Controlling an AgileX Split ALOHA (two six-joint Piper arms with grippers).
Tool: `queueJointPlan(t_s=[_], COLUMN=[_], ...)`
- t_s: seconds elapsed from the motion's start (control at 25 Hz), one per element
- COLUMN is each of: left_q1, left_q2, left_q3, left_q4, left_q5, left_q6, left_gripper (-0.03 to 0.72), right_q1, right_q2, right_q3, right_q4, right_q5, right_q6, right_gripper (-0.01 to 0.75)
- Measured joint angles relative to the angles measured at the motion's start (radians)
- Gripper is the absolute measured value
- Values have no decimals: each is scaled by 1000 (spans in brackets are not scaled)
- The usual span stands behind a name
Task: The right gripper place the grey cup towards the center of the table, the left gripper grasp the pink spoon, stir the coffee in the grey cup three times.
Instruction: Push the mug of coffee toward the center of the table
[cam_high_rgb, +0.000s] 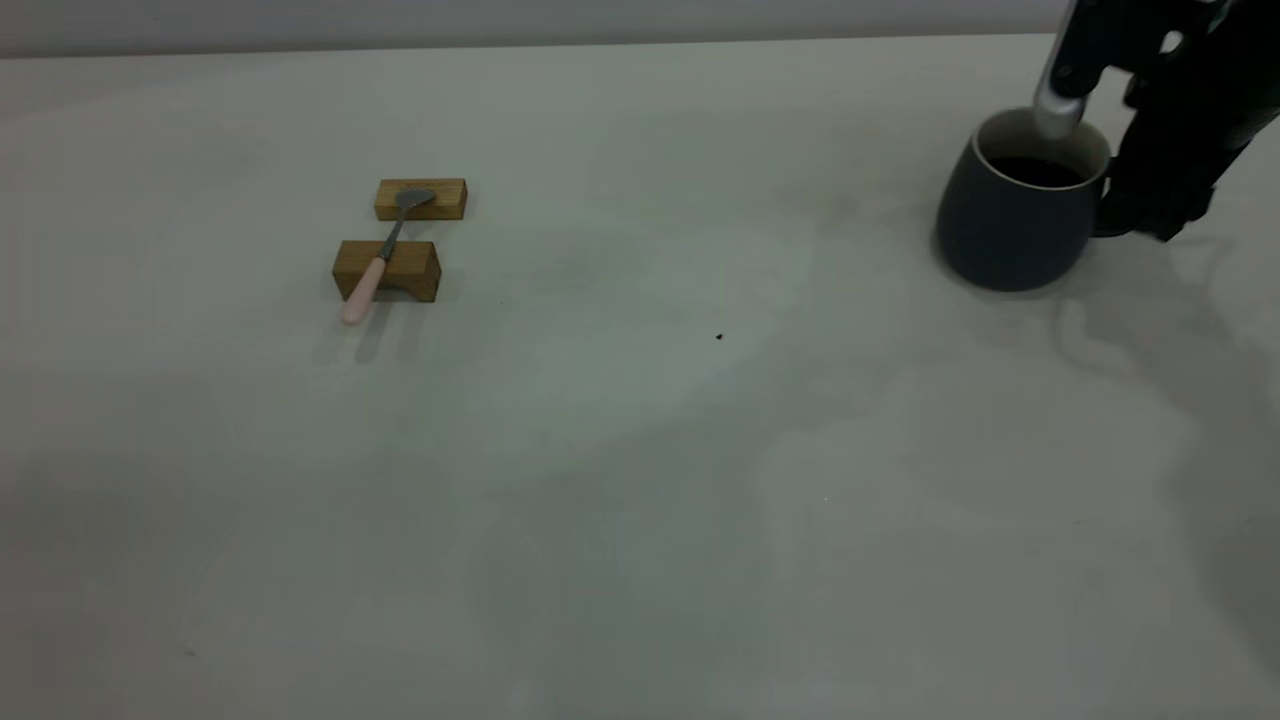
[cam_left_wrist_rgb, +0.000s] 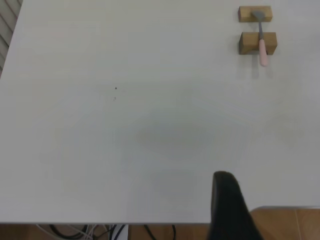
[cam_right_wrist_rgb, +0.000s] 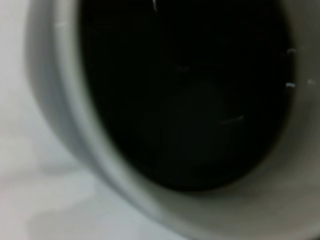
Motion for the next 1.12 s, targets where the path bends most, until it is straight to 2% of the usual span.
queueJointPlan(t_s=[0.64,1.12], left_q1=[0,0], left_q2=[0,0], left_q3=[0,0], left_q4=[0,0], left_q5=[0,0], left_q6=[1,1], left_gripper=[505,505], right_q1=[198,345], right_q2=[53,54], right_q3=[0,0], right_q4=[1,2], right_q5=[-57,-177], right_q6=[5,31], right_gripper=[574,574])
